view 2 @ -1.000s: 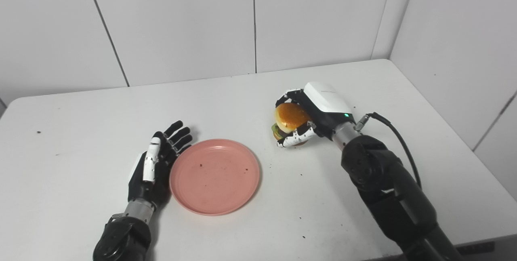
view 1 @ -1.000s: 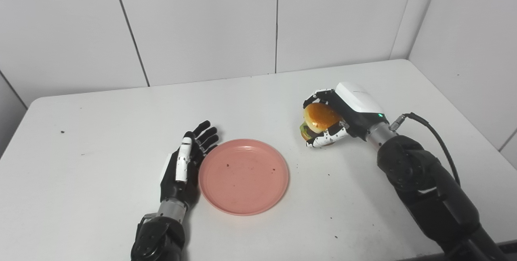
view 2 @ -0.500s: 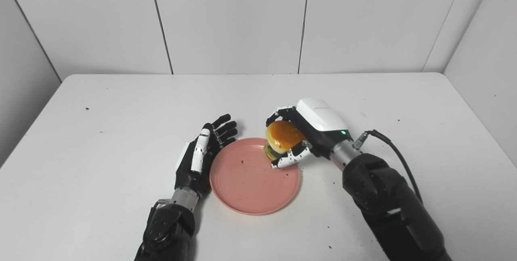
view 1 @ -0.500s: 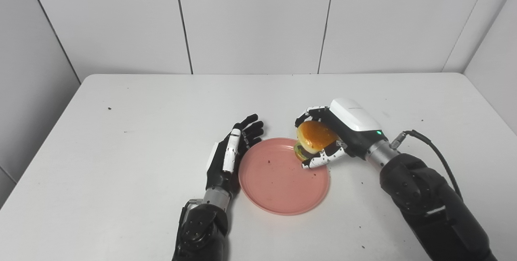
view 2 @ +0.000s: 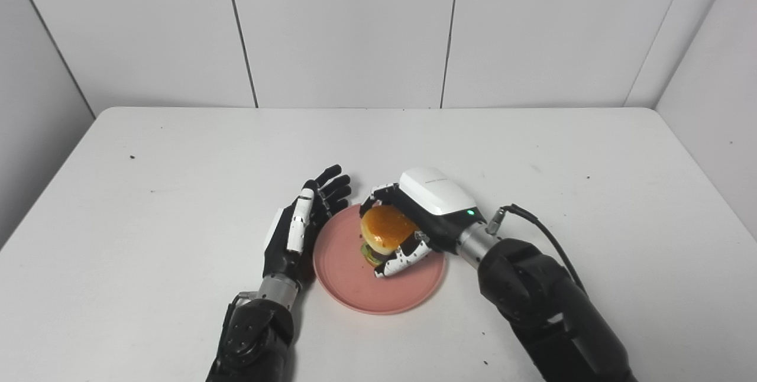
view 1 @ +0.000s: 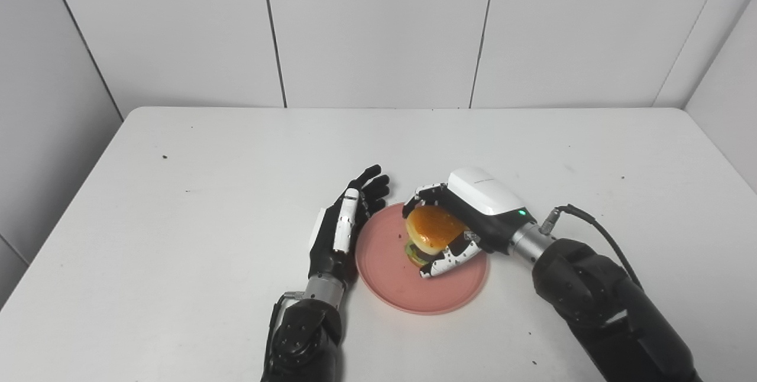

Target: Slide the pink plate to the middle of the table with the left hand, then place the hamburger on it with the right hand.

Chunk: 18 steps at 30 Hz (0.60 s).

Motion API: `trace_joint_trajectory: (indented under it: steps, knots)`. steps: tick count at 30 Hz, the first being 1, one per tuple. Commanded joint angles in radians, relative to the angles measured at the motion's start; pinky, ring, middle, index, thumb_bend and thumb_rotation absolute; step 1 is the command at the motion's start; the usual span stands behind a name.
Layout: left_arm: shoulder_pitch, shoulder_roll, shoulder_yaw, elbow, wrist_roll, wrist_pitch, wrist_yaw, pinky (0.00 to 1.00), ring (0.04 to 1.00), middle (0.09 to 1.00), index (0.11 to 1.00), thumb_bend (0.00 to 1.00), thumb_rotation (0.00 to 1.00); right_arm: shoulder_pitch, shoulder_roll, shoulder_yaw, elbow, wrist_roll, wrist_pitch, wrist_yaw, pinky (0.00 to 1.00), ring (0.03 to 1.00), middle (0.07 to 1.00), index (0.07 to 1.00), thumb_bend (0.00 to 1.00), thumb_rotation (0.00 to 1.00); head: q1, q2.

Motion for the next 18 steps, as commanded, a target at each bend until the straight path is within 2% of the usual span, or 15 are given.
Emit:
trace_joint_trajectory:
  steps: [1, 3, 7, 9, 12, 16, 18]
  knots:
    - [0.015, 0.000, -0.007, 0.020, 0.012, 0.010, 0.005, 0.86, 0.859, 0.841, 0.813, 0.32, 1.00, -0.043, 0.006, 0.002, -0.016, -0.017, -0.050, -0.008, 0.27, 0.344, 0.480, 0.611, 0.54, 0.00, -0.002, 0.002]
    - [0.016, 0.001, -0.006, 0.014, 0.012, 0.018, 0.006, 0.82, 0.846, 0.834, 0.808, 0.30, 1.00, -0.042, 0.010, 0.010, -0.005, -0.020, -0.066, -0.014, 0.21, 0.278, 0.474, 0.608, 0.54, 0.00, -0.001, 0.003]
    - [0.019, -0.001, 0.001, -0.005, -0.002, 0.048, 0.006, 0.84, 0.857, 0.839, 0.812, 0.30, 1.00, -0.037, 0.021, 0.023, 0.016, -0.041, -0.080, -0.016, 0.23, 0.288, 0.473, 0.604, 0.54, 0.00, -0.012, 0.004]
    - [0.018, 0.002, 0.000, 0.002, 0.003, 0.031, 0.006, 0.84, 0.854, 0.836, 0.809, 0.29, 1.00, -0.036, 0.025, 0.027, 0.029, -0.049, -0.091, -0.021, 0.23, 0.296, 0.473, 0.604, 0.54, 0.00, -0.017, 0.004]
    - [0.016, 0.008, -0.002, 0.011, 0.011, 0.011, 0.004, 0.82, 0.846, 0.827, 0.802, 0.29, 1.00, -0.035, 0.028, 0.033, 0.043, -0.062, -0.091, -0.016, 0.28, 0.343, 0.476, 0.611, 0.54, 0.00, -0.027, 0.004]
    - [0.020, 0.005, 0.004, -0.007, -0.002, 0.044, 0.006, 0.84, 0.848, 0.824, 0.799, 0.30, 1.00, -0.030, 0.030, 0.032, 0.056, -0.066, -0.091, -0.015, 0.32, 0.385, 0.480, 0.624, 0.54, 0.00, -0.029, 0.008]
    - [0.020, 0.004, 0.005, -0.006, -0.005, 0.042, 0.004, 0.83, 0.847, 0.820, 0.796, 0.29, 1.00, -0.025, 0.031, 0.032, 0.062, -0.066, -0.095, -0.021, 0.37, 0.448, 0.485, 0.632, 0.54, 0.00, -0.031, 0.009]
